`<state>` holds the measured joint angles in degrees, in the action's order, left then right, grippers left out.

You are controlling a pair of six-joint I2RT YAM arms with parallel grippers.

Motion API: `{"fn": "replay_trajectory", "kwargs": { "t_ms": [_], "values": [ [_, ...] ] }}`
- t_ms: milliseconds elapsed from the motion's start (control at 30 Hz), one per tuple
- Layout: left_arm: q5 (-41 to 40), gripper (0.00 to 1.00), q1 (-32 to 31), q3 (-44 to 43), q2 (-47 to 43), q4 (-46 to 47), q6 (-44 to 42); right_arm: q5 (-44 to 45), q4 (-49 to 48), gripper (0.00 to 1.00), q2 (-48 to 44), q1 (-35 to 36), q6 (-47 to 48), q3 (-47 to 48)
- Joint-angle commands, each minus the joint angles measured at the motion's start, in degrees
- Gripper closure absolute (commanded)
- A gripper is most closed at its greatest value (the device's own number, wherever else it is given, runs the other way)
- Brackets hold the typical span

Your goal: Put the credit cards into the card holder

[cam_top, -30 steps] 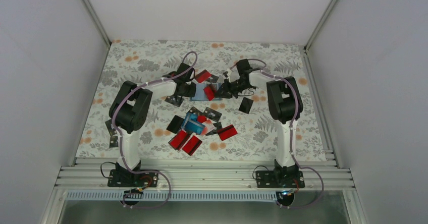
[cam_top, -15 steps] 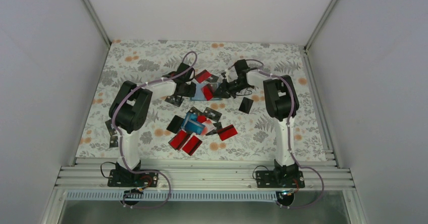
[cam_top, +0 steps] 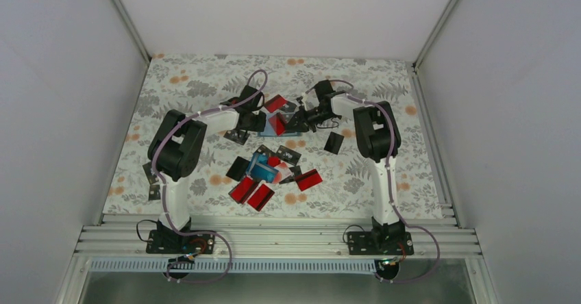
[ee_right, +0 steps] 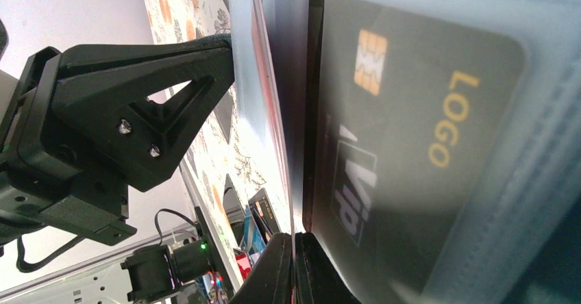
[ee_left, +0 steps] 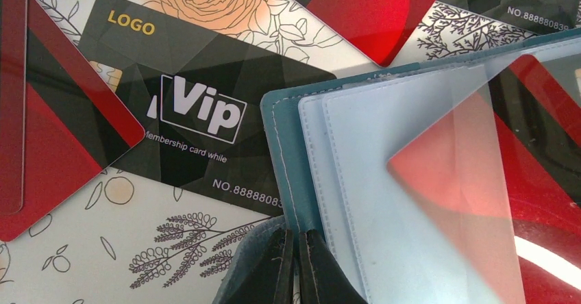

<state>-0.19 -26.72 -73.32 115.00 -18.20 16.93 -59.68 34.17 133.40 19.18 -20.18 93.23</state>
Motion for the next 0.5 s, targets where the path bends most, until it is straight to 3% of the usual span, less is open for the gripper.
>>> {"fn": "replay_trajectory", "kwargs": {
  "t_ms": [0, 467],
  "values": [
    [1.4, 0.96, 0.3, 1.0, 0.4, -0.2, -0.6, -0.5, -0.8, 0.96, 1.9, 0.5, -0.9, 2.4],
    [7.9, 0.96, 0.3, 0.9, 0.0, -0.2, 1.7, 0.7, -10.0, 0.96, 0.2, 0.7, -5.4, -3.2]
  ]
}}
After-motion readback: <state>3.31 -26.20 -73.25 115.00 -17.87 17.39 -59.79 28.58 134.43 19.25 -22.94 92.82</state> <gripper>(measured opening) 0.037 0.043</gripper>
